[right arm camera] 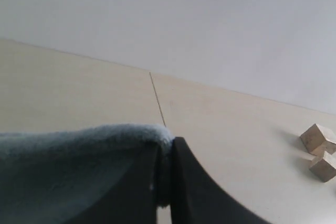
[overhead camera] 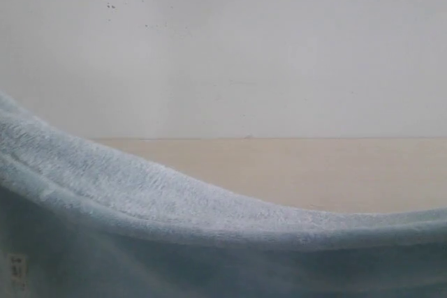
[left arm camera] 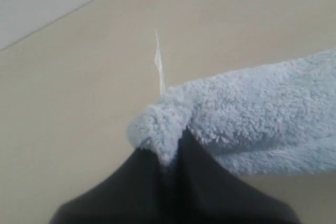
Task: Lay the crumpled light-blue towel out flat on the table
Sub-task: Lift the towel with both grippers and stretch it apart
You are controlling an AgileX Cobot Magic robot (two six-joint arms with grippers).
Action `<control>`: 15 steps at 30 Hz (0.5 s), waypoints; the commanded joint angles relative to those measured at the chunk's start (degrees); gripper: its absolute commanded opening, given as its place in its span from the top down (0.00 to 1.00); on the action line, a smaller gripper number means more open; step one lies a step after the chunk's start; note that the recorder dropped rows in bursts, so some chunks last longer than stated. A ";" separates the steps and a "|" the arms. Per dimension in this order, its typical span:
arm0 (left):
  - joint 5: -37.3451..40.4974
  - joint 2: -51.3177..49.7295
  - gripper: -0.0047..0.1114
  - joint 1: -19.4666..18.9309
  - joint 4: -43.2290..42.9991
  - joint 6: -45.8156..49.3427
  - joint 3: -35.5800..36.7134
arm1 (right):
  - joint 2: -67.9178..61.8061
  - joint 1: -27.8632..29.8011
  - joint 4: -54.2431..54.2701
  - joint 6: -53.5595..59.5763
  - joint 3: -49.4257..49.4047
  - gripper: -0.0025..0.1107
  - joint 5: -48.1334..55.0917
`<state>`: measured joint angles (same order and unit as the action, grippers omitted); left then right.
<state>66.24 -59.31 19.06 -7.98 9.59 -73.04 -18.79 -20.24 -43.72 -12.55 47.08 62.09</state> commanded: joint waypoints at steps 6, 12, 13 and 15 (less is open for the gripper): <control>-1.39 16.29 0.92 -0.81 -5.15 -6.15 14.66 | 0.40 -3.72 1.56 4.17 5.15 0.95 5.82; 3.72 28.23 0.92 -0.81 -7.81 -7.95 16.99 | 0.40 -3.72 6.61 7.80 8.47 0.95 7.87; 3.72 31.19 0.92 -0.81 -7.74 -8.10 16.99 | 0.40 -3.72 10.19 9.26 9.11 0.95 7.87; 3.72 34.81 0.92 -0.69 -7.74 -8.23 17.36 | 0.40 -3.72 11.89 10.09 8.90 0.95 7.87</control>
<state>69.97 -27.25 18.46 -15.02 2.25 -56.23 -18.67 -23.92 -33.17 -3.59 55.65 70.02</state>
